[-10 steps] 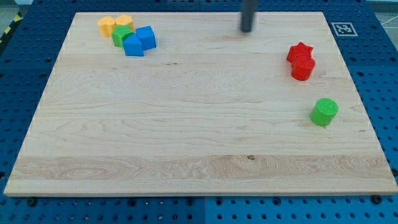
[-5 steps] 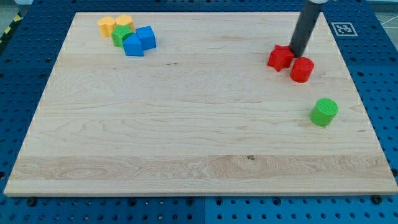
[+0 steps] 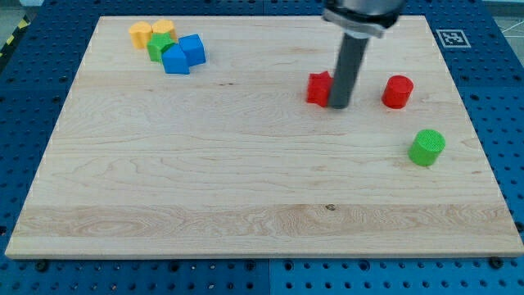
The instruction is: Move the red star towards the top center
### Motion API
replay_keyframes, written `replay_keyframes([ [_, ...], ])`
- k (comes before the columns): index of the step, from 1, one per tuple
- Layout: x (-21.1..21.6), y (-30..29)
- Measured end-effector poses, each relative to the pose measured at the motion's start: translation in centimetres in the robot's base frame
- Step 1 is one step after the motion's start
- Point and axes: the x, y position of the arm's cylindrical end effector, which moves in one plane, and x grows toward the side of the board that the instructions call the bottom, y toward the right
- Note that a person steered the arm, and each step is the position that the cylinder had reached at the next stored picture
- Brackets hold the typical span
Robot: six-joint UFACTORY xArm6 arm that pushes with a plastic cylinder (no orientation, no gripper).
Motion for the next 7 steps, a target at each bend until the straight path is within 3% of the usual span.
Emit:
replay_keyframes([
  [2, -5.3, -5.9],
  [5, -10.9, -6.1],
  [7, -13.3, -3.3],
])
